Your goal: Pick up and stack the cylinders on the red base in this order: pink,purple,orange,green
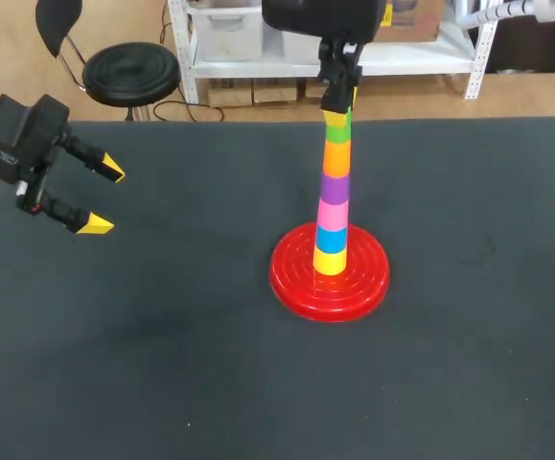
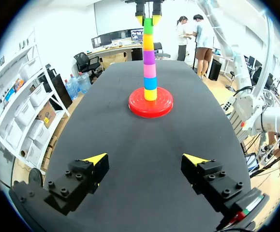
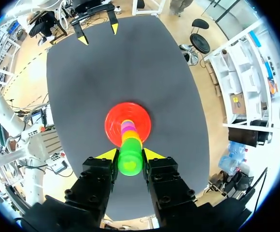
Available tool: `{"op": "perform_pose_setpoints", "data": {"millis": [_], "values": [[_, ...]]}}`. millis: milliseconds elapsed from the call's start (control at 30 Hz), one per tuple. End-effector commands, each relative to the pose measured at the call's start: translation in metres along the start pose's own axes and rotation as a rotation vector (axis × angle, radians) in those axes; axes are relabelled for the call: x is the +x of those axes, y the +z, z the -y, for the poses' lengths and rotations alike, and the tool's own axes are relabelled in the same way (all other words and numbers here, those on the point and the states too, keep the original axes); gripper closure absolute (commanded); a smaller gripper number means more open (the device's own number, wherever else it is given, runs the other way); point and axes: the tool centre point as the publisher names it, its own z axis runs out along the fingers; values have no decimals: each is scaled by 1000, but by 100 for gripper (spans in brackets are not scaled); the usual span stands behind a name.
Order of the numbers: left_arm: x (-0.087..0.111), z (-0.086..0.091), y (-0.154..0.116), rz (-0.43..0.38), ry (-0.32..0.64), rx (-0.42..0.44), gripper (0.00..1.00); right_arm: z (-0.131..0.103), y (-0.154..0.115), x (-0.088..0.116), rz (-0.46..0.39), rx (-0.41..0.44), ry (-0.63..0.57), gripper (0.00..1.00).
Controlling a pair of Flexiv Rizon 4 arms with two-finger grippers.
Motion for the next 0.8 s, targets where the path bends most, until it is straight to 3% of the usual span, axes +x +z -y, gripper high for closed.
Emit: {"op": "perform_pose_setpoints", "data": {"millis": [33, 533, 567, 600, 800], "values": [[0, 1, 0, 1, 1, -1, 0, 2, 9, -1, -5, -14, -2, 100], [0, 1, 0, 1, 1, -1, 0, 5, 11, 0, -4, -30, 5, 100], [0, 1, 0, 1, 1, -1, 0, 4, 12, 0, -4, -31, 6, 80], [0, 1, 0, 1, 1, -1, 0, 3, 11, -1, 3, -18, 5, 0], [0, 1, 0, 1, 1, -1, 0, 1, 5, 0, 29, -7, 4, 0]]}}
